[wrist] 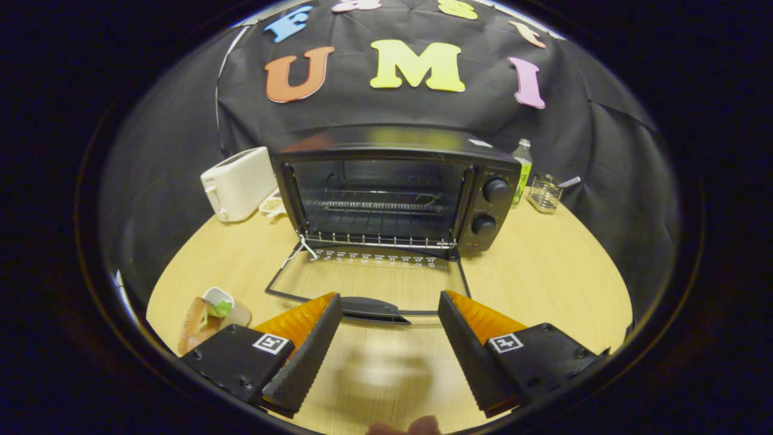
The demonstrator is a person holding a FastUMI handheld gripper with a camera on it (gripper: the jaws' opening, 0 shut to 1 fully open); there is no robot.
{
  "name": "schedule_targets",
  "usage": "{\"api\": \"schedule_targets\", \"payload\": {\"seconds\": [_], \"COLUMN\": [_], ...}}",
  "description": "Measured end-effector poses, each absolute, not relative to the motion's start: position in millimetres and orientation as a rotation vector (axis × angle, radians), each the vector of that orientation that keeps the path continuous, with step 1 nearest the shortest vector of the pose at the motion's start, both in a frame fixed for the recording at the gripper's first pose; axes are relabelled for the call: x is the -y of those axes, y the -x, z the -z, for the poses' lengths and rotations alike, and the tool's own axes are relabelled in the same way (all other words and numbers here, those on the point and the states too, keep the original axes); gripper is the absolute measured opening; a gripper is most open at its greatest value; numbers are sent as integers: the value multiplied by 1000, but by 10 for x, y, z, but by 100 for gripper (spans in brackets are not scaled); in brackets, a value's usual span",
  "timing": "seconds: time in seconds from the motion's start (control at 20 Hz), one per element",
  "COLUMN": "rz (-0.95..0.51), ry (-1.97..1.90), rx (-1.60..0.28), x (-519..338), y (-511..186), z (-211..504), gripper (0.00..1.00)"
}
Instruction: Open the toaster oven, put the food inside, and close the toaster oven door.
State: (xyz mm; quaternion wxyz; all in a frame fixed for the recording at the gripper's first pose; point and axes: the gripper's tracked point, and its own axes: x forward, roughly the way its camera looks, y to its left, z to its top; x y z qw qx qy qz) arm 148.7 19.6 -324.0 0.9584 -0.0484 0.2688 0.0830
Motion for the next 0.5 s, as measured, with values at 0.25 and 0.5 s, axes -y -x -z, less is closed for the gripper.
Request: {"api": "schedule_targets", "payload": {"seconds": [0.25, 0.5], "rz": [-303, -525], "ry": [104, 94], "rx": [-521, -617], "x": [-271, -665], "y": [-1043, -554], "z": [2688, 2589], "gripper": [100, 100]}}
